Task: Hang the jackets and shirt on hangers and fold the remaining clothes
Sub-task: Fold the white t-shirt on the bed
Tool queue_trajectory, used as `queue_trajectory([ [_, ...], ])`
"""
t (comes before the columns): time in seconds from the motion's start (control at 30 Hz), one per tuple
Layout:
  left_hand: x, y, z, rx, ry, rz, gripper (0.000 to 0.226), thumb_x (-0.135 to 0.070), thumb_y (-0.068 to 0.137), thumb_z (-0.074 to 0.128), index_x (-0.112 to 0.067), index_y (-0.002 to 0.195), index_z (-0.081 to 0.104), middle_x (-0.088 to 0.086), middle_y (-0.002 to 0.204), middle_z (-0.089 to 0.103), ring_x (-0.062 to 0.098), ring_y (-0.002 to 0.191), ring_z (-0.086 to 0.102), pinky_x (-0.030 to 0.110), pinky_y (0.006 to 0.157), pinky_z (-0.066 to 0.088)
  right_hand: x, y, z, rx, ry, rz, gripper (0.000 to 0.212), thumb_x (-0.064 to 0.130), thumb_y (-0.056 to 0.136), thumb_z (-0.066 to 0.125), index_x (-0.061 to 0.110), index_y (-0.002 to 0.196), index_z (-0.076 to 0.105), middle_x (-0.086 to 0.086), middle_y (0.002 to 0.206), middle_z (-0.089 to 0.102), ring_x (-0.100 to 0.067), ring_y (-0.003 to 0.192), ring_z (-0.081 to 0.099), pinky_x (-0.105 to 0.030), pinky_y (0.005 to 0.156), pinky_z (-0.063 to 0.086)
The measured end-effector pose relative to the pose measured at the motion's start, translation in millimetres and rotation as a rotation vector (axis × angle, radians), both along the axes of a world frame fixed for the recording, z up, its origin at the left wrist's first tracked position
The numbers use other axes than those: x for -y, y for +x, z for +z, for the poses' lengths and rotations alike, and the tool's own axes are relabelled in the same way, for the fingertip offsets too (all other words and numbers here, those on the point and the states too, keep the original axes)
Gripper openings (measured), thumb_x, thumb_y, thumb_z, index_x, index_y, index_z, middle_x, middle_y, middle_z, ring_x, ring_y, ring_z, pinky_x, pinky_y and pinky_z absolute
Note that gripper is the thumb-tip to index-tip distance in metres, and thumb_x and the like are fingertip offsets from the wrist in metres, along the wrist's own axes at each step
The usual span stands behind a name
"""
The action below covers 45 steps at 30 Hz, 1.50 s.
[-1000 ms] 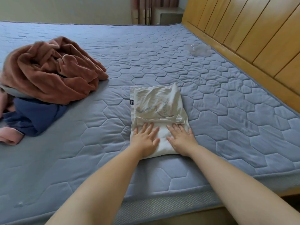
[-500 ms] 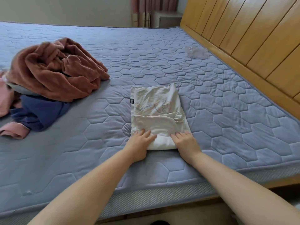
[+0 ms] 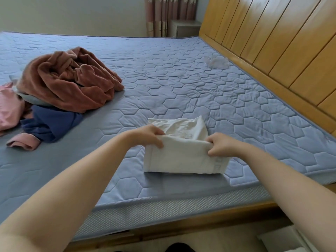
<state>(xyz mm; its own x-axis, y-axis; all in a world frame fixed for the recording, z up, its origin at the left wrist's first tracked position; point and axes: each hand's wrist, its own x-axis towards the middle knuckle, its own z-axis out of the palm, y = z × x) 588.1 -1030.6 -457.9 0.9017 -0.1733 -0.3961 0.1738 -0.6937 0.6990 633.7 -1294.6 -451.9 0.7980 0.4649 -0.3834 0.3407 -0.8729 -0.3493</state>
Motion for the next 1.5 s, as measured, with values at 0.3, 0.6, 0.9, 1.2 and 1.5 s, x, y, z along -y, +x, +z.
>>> queue_trajectory([
  [0.3, -10.9, 44.0, -32.4, 0.264, -0.325, 0.645, 0.035, -0.02, 0.064, 0.075, -0.016, 0.099, 0.068, 0.004, 0.088, 0.062, 0.018, 0.083, 0.058, 0.027, 0.071, 0.047, -21.9, 60.6, -15.5, 0.289, 0.437, -0.399, 0.033, 0.018, 0.075, 0.076, 0.011, 0.105, 0.066, -0.004, 0.099, 0.061, -0.018, 0.094, 0.056, -0.024, 0.076, 0.04],
  [0.6, 9.3, 79.7, -64.6, 0.64, 0.527, 0.292, 0.051, -0.021, 0.095, 0.047, -0.015, 0.144, 0.036, 0.009, 0.151, 0.033, 0.028, 0.139, 0.027, 0.042, 0.11, 0.022, -66.6, 96.9, -65.1, 0.61, 0.466, -0.395, 0.044, 0.012, 0.094, 0.045, 0.002, 0.137, 0.045, -0.016, 0.142, 0.045, -0.029, 0.132, 0.041, -0.037, 0.11, 0.027],
  [0.9, 13.2, 112.4, -125.7, 0.393, 0.657, 0.046, 0.057, -0.046, 0.098, 0.022, -0.034, 0.152, 0.006, -0.004, 0.161, 0.006, 0.019, 0.148, -0.001, 0.05, 0.117, -0.002, -84.5, 116.2, -128.4, 0.435, -0.09, -0.07, 0.054, 0.039, 0.1, 0.024, 0.028, 0.152, 0.015, 0.001, 0.16, 0.01, -0.018, 0.147, 0.003, -0.047, 0.117, -0.001],
  [1.2, 8.7, 124.0, -136.6, 0.448, 0.691, 0.128, 0.065, -0.054, 0.091, 0.013, -0.028, 0.149, 0.026, -0.005, 0.152, 0.033, 0.017, 0.141, 0.023, 0.045, 0.116, 0.01, -87.6, 133.2, -135.8, 0.494, -0.084, -0.015, 0.051, 0.041, 0.096, 0.023, 0.016, 0.137, 0.04, -0.006, 0.137, 0.045, -0.026, 0.128, 0.037, -0.054, 0.114, 0.008],
  [1.5, 8.9, 143.9, -130.2, 0.48, 0.738, 0.208, 0.069, -0.059, 0.08, 0.009, -0.02, 0.11, 0.058, 0.0, 0.111, 0.057, 0.025, 0.108, 0.048, 0.038, 0.089, 0.03, -96.5, 140.1, -141.6, 0.701, 0.086, -0.157, 0.033, 0.034, 0.075, 0.037, 0.009, 0.077, 0.06, -0.011, 0.076, 0.06, -0.033, 0.075, 0.055, -0.042, 0.077, 0.044],
])
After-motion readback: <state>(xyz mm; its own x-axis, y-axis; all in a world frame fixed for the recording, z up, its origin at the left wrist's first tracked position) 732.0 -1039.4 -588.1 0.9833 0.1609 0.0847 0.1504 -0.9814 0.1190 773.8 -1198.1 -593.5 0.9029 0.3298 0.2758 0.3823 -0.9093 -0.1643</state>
